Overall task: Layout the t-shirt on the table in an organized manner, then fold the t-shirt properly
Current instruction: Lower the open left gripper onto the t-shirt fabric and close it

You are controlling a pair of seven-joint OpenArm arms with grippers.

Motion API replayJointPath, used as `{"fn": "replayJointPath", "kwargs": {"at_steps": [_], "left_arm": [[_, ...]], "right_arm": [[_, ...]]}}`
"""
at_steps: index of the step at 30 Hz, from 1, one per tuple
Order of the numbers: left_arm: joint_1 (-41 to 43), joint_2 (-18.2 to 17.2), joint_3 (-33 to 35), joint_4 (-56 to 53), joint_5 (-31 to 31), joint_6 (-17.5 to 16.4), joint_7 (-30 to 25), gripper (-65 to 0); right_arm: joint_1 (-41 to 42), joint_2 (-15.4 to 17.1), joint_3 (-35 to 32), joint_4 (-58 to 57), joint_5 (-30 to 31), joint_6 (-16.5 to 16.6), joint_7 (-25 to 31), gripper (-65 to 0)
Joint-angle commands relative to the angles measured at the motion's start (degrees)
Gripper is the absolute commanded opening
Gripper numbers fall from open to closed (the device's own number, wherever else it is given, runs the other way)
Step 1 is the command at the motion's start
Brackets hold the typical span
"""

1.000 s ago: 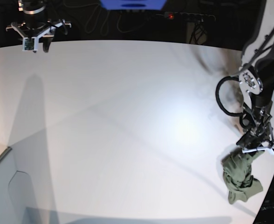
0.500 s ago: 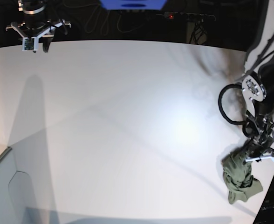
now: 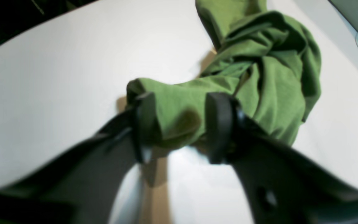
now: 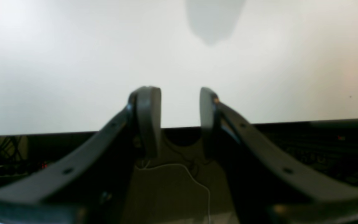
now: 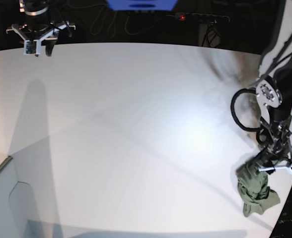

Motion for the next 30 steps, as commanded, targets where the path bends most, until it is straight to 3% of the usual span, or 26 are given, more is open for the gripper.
{"fn": "replayJointPath", "kwargs": {"at_steps": [1,30], "left_arm": [[-1.78,-0.19,-0.01,1.15,0.03,-0.14,-1.42,-34.0],[-1.51,-1.24,-4.06,-0.17,0.30,-0.14,-1.69,-33.7]], "right_arm": [[-0.37,0.28,0.11,1.08,-0.01,0.12,1.14,-43.3],[0.25,0.37,0.11,1.08,-0.01,0.12,1.14,-43.3]]}}
